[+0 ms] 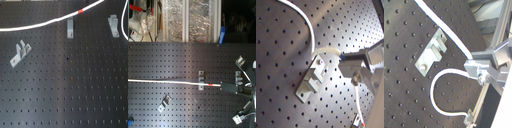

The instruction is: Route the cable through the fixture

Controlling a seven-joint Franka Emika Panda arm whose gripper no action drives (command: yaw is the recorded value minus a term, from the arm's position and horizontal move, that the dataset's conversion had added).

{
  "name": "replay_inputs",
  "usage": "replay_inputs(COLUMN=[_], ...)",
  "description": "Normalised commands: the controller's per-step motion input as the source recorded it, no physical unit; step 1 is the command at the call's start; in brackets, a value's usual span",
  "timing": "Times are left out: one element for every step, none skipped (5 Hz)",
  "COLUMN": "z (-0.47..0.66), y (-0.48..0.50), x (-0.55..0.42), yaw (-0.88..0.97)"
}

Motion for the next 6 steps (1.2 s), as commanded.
replay_inputs(z=[0.04,0.18,0.03,0.72,0.0,-0.11], y=[0.108,-0.026,0.0,-0.263,0.001,0.291], x=[0.005,0.393,0.0,-0.316,-0.014,-0.175], yaw=[0.0,0.0,0.0,0.0,0.0,0.25])
